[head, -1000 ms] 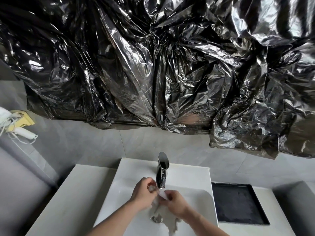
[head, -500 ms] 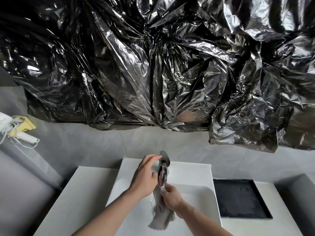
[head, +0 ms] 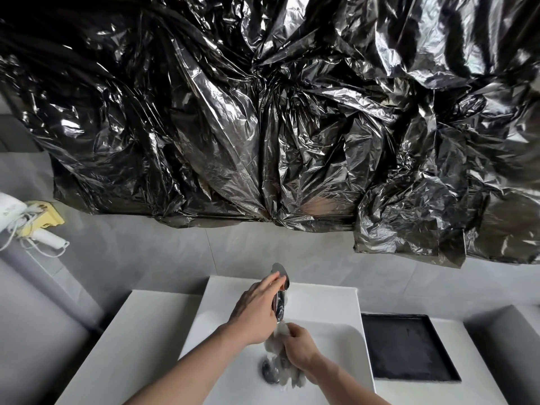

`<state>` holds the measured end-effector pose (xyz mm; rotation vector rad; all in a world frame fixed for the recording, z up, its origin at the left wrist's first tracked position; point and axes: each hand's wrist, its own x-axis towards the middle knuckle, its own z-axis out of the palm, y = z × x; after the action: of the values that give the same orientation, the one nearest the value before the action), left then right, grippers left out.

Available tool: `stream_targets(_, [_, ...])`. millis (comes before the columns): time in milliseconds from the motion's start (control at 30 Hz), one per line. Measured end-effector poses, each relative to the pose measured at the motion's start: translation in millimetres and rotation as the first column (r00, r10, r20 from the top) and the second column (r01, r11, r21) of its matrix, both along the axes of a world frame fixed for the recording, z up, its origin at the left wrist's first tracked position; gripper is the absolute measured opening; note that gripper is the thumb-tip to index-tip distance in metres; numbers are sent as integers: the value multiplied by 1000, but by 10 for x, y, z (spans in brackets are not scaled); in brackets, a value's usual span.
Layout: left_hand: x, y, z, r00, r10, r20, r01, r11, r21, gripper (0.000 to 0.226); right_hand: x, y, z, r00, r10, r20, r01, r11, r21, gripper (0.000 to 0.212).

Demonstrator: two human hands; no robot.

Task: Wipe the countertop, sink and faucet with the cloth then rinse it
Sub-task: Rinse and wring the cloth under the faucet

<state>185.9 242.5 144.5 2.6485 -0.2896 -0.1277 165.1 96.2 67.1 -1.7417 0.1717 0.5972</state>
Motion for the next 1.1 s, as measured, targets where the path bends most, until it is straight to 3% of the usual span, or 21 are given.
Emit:
stream_targets(200, [-119, -88, 31, 1000, 31, -3, -30, 997, 76, 85, -89, -70, 15, 1000, -27, -14, 27, 1000, 4, 17])
stream_targets(300, [-87, -107, 161, 1000, -5, -16, 8, 981, 193, 77, -186, -148, 88, 1000, 9, 2, -9, 998, -54, 13])
stream_targets(367, [-107, -113, 227, 1000, -21, 12, 18, 982, 191, 69, -253, -217, 146, 998, 42, 38, -38, 992, -119, 17])
stream_targets(533, [-590, -150, -49, 987, 162, 6, -159, 976, -148, 62, -367, -433, 439, 951, 231, 204, -166, 942, -291, 11])
stream_targets(600, [-807, -157, -228, 986, 147, -75, -160, 960, -231, 58, -436, -490, 651, 927, 285, 243, -199, 925, -324, 14])
stream_targets(700, [-991, -219, -272, 982, 72, -176, -126, 939, -320, 53, -510, -550, 938, 893, 337, 298, -225, 909, -351, 39])
stream_targets(833, [-1042, -291, -63, 985, 120, -123, -163, 881, -444, 38, -547, -634, 1208, 838, 431, 334, -259, 854, -451, 36])
stream_targets(933, [-1057, -284, 109, 985, 138, -99, -169, 854, -492, 23, -588, -721, 1351, 819, 454, 350, -301, 860, -412, 46])
stream_targets(1100, [-1060, -272, 309, 979, 165, -117, -200, 712, -674, 16, -695, -861, 1265, 870, 290, 399, -215, 951, -223, 60])
